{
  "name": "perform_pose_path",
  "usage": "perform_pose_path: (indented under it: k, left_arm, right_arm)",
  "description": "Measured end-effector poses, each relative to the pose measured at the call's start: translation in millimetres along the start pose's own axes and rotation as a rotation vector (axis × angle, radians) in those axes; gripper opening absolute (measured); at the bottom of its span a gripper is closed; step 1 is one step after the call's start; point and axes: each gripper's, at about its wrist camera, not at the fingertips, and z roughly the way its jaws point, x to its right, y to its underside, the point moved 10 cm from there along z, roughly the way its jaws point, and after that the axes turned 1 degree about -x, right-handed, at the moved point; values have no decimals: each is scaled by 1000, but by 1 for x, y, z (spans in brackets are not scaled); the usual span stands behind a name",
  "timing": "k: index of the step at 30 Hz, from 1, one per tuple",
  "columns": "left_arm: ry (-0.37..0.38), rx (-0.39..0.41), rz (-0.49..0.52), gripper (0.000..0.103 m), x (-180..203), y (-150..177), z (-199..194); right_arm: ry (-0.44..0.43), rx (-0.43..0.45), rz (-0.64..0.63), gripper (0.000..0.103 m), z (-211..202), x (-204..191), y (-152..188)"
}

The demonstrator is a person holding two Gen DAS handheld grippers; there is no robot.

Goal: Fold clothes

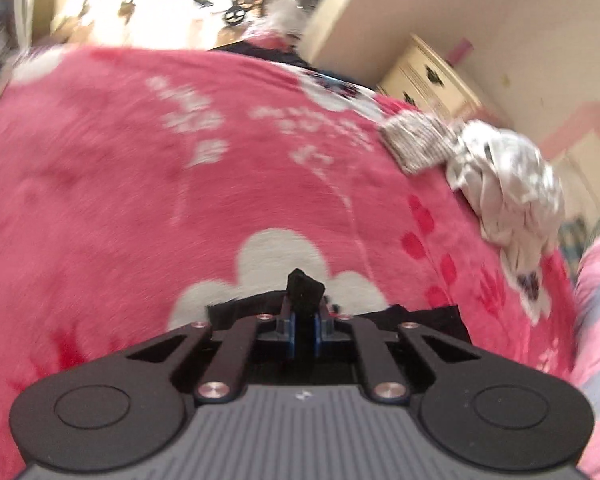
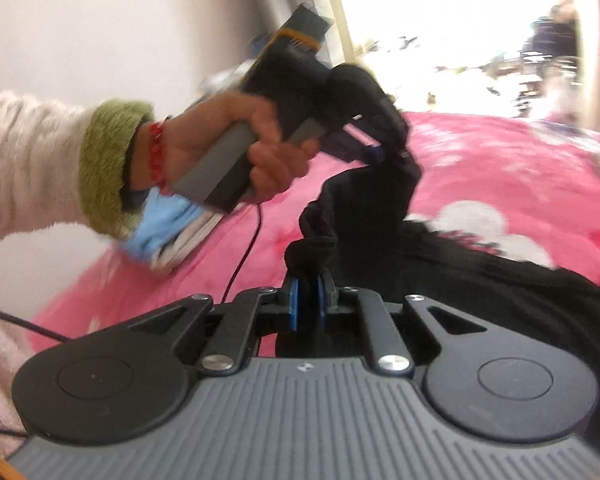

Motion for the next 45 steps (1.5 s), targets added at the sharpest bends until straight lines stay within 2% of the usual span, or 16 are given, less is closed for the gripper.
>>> perform_pose_path:
  k: [4,10,17,21,30,36,41,45]
  left_arm:
    - [-45,-9,81,9,47,-8,24]
    - [-63,-35,140,9,111,-3,69]
    - [-83,-54,236,9,170,14,109]
    - [-102,-67,274,9,191,23,126]
    - [-130,-75,304,9,206,35,149]
    - [-125,-89,293,9,200,39,162]
    - [-98,-86,275,9,195,41,165]
    - [-81,-84,257,10,191,43,167]
  right_arm:
    - [98,112,108,8,-34,33,18]
    - [241,227,296,8,-79,85,51]
    - [336,297,434,8,-110,130,90]
    - [370,322,508,8,-118,152,106]
    - [396,316,618,8,-125,175,138]
    - [324,281,706,14,-125,187,154]
    - [294,206,735,31,-120,190,169]
    - [309,164,732,42,-114,192,174]
